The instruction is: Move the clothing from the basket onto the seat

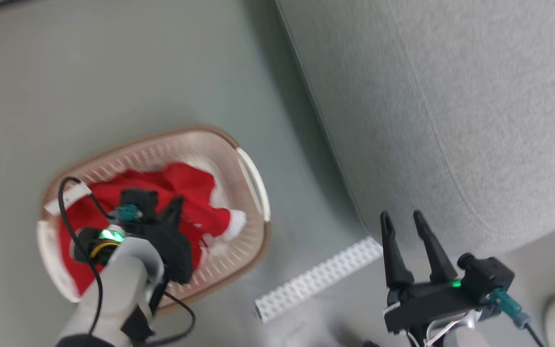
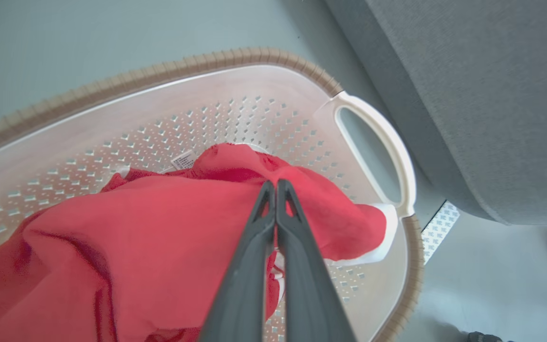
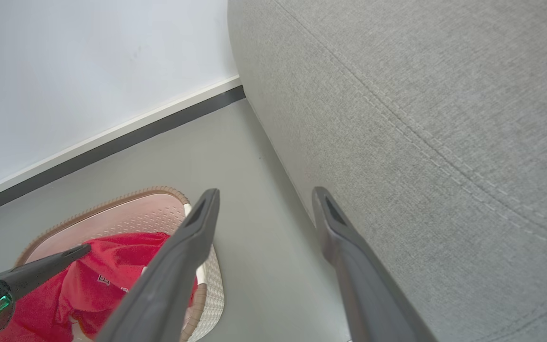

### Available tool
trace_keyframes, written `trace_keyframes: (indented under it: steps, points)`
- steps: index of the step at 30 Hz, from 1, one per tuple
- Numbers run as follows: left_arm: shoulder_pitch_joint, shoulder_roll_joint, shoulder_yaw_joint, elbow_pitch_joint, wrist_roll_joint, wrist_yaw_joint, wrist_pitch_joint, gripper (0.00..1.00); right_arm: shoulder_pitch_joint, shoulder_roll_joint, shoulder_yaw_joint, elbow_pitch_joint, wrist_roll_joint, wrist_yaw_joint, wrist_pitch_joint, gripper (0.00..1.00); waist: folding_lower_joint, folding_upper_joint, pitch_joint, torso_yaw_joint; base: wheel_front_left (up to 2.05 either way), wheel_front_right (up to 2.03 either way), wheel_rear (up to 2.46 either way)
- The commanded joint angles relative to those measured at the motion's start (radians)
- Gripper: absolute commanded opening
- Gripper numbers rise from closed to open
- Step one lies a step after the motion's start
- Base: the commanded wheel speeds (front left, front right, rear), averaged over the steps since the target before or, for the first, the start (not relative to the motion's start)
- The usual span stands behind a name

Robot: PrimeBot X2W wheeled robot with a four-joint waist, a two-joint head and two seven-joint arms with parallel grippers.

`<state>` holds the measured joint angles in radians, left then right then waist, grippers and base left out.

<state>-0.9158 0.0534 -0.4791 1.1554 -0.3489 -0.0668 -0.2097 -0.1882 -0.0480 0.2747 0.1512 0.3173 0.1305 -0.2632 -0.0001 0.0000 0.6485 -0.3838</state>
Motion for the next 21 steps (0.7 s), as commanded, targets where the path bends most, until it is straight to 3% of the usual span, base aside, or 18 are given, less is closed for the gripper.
trace_keyframes:
  steps: [1,2,9,21]
  points:
    - [0.056,-0.004,-0.036,-0.047,-0.045,-0.002,0.000,0.00,0.025,-0.004,-0.001,0.030,-0.012,0.000,0.002,1.00,0.0001,0.0000,-0.256,0.162,0.00,0.00,0.00]
    - [0.101,-0.006,-0.075,-0.106,-0.111,-0.009,0.019,0.00,0.050,-0.005,0.000,0.061,-0.018,0.000,0.013,1.00,0.0001,0.0000,-0.336,0.189,0.00,0.00,0.00]
    - [0.198,-0.005,-0.234,-0.291,-0.251,0.038,0.092,0.00,0.143,-0.005,-0.005,0.098,-0.040,0.000,0.060,1.00,0.0001,0.0000,-0.573,0.281,0.00,0.00,0.00]
    - [0.175,-0.003,-0.334,-0.482,-0.363,0.117,0.094,0.00,0.189,-0.004,0.033,0.055,-0.054,0.000,0.149,1.00,0.0001,0.0000,-0.727,0.368,0.00,0.00,0.00]
